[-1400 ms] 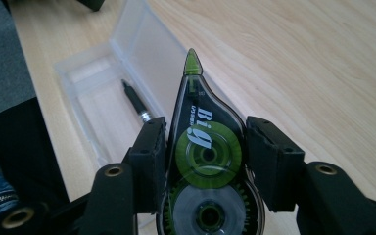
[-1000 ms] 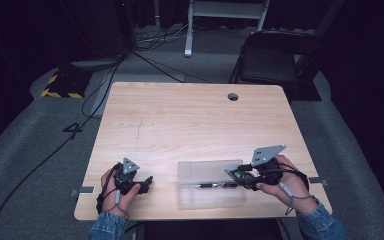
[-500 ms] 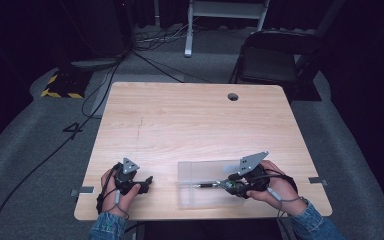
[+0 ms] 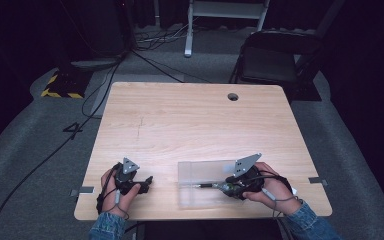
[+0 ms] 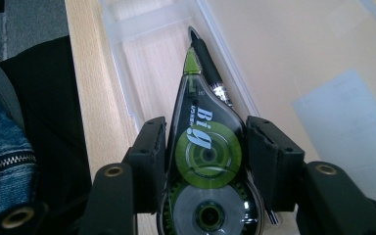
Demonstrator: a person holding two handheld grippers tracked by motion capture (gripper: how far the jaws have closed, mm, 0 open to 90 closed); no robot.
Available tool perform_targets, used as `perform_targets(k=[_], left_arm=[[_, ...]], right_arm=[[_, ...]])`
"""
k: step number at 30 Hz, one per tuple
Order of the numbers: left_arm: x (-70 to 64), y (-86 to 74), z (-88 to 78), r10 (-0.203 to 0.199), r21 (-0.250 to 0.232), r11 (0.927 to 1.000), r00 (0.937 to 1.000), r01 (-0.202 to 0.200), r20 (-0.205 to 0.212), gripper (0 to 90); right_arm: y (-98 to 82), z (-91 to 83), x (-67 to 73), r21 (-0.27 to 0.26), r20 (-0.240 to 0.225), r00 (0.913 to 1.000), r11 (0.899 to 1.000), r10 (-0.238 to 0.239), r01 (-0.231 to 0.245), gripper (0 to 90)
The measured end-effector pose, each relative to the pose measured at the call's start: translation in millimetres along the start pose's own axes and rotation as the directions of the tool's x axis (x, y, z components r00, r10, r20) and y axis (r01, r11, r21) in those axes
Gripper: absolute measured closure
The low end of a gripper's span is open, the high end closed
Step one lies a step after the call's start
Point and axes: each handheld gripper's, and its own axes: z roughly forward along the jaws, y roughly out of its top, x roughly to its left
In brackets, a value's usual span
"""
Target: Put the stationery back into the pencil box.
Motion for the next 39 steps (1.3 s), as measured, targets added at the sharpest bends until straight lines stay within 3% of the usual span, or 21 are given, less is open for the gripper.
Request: perform_targets(k=[28, 39], left_arm=[[0.0, 0.0, 0.0, 0.000, 0.000, 1.0000, 1.0000, 0.000, 0.000, 17.3], [-0.1, 0.0, 0.0, -0.001, 0.000, 1.0000, 1.0000, 0.001, 0.000, 17.3]], right_arm=[[-3.4, 13.4, 2.0, 0.043, -0.048, 0.9987, 0.999, 0.016, -0.014, 51.8], [-5.9, 16.9, 2.5, 0.060, -0.091, 0.9953, 0.998, 0.032, -0.027, 51.7]])
